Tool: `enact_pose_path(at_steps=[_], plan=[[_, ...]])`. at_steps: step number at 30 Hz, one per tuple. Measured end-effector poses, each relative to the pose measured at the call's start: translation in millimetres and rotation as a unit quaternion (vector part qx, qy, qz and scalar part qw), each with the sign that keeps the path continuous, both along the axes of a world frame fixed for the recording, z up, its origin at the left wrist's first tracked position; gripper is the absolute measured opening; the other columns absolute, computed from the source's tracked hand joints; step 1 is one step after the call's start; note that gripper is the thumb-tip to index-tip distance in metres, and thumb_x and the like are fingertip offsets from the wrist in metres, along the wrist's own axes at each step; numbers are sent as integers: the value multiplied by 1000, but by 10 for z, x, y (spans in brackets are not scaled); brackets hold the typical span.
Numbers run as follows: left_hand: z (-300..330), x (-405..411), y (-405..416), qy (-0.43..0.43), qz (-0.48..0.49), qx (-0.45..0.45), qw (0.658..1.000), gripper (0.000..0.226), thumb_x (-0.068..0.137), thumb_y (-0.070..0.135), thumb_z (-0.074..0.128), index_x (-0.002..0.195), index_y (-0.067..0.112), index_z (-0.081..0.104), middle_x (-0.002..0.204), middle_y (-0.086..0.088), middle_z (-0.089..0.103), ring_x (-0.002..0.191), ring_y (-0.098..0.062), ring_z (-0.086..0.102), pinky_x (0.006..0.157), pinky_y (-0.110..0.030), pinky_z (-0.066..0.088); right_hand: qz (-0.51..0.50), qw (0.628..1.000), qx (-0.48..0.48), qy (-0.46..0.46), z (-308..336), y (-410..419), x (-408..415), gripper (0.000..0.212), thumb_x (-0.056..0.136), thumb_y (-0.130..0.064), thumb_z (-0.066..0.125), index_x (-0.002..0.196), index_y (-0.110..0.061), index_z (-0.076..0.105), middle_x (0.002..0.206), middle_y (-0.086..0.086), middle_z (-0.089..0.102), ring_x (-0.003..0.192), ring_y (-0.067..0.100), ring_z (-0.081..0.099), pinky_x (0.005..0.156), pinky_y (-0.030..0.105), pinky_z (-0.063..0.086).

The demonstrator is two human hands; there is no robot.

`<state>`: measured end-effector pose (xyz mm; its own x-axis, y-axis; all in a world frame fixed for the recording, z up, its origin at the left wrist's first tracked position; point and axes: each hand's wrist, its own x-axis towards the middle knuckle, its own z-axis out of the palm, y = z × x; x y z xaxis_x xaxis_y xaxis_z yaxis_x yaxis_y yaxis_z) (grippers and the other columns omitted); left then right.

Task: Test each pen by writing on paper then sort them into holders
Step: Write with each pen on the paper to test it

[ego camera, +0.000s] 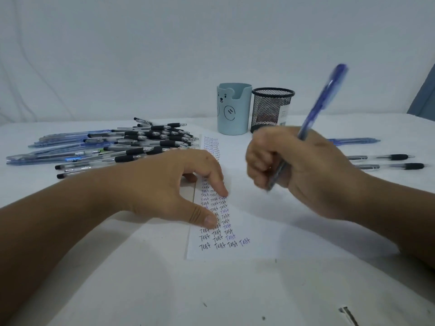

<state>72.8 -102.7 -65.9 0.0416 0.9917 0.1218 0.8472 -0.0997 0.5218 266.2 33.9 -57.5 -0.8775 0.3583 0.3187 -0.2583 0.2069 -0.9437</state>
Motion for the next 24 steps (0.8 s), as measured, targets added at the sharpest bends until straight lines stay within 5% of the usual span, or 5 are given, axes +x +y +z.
enact_pose_path(at_steps=[6,10,13,20,24], plan=[[-21,31,-12,28,6,-3,1000,48,64,60,84,108,50,69,120,28,57,120,7,52,92,-5,37,-175,981,78,8,57,323,26,54,89,-58,44,110,-9,51,52,1,43,40,19,32,44,27,26],[-278,-275,41,61,-44,-162,984,38,55,75,80,89,64,69,97,42,58,92,25,52,106,-36,48,-228,959,171,2,22,470,8,33,108,-29,41,93,-16,67,62,1,56,47,17,45,50,29,37],[-101,-128,173,87,31,-44,995,51,63,76,72,111,63,64,121,33,50,120,16,44,101,-11,37,-226,948,224,-14,-2,512,-3,31,98,-41,44,89,-24,69,60,-14,51,55,5,43,60,25,34],[-68,16,49,53,34,16,998,47,69,63,79,113,57,66,122,28,53,123,7,47,98,-17,36,-214,911,344,-82,5,553,28,19,104,-33,42,100,-24,58,67,0,54,58,15,44,60,38,38],[-9,122,-84,-40,23,35,998,34,76,49,79,109,46,71,124,21,59,126,-1,52,104,-27,39,-249,852,442,-129,91,995,100,14,103,-17,43,101,-20,56,70,-8,50,62,4,46,58,20,31]])
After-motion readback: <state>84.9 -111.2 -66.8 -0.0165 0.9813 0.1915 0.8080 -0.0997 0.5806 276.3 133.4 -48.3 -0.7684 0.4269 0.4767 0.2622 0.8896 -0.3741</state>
